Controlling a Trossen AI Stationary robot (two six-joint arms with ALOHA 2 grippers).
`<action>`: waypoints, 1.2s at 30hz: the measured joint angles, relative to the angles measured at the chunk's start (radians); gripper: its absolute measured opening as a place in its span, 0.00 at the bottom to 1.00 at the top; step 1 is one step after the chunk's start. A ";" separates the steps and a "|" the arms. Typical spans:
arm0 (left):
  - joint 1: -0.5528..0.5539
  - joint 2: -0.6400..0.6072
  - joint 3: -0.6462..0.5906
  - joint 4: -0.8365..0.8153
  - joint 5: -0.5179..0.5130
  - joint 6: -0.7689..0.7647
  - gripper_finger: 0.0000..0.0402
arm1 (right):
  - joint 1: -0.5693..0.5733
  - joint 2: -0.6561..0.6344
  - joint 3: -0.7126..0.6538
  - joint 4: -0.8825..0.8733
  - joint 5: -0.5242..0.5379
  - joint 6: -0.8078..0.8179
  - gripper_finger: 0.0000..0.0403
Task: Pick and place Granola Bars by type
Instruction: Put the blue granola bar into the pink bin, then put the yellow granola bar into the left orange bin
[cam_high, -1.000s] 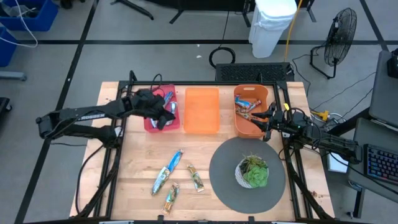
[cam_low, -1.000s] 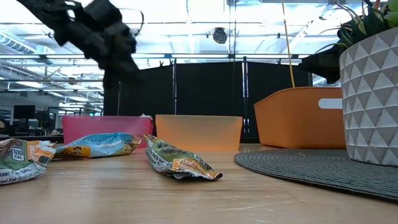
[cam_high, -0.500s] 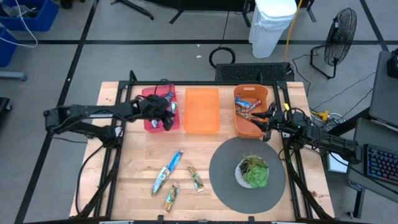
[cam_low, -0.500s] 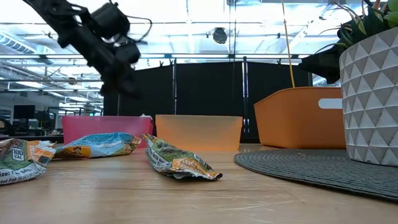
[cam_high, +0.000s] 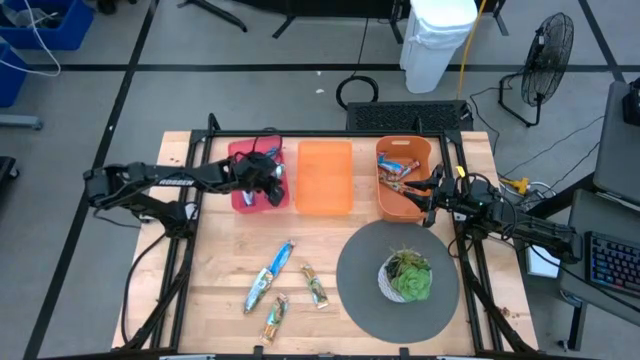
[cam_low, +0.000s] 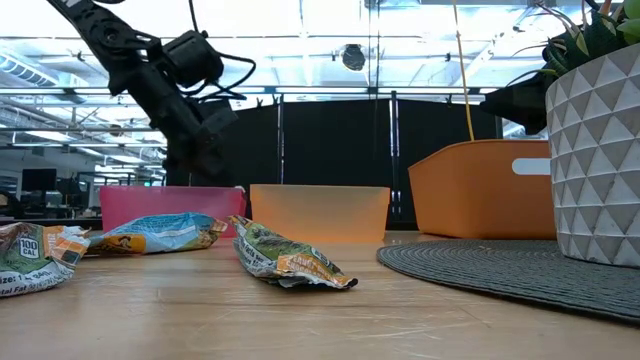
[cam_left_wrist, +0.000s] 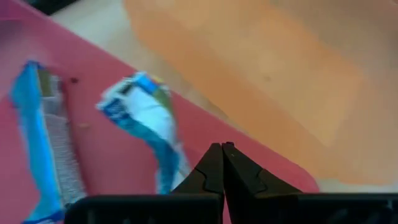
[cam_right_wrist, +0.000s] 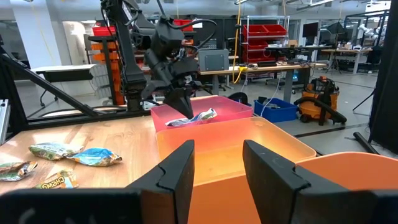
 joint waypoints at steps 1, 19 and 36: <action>0.006 0.000 0.000 -0.002 -0.012 -0.004 0.01 | 0.000 0.000 0.000 0.000 0.000 0.000 0.32; 0.040 0.101 -0.001 0.016 -0.092 -0.077 0.01 | 0.000 0.000 0.000 0.000 0.000 0.000 0.32; -0.424 -0.358 0.002 0.098 -0.027 -0.066 0.00 | 0.000 0.002 0.000 0.000 0.000 0.000 0.32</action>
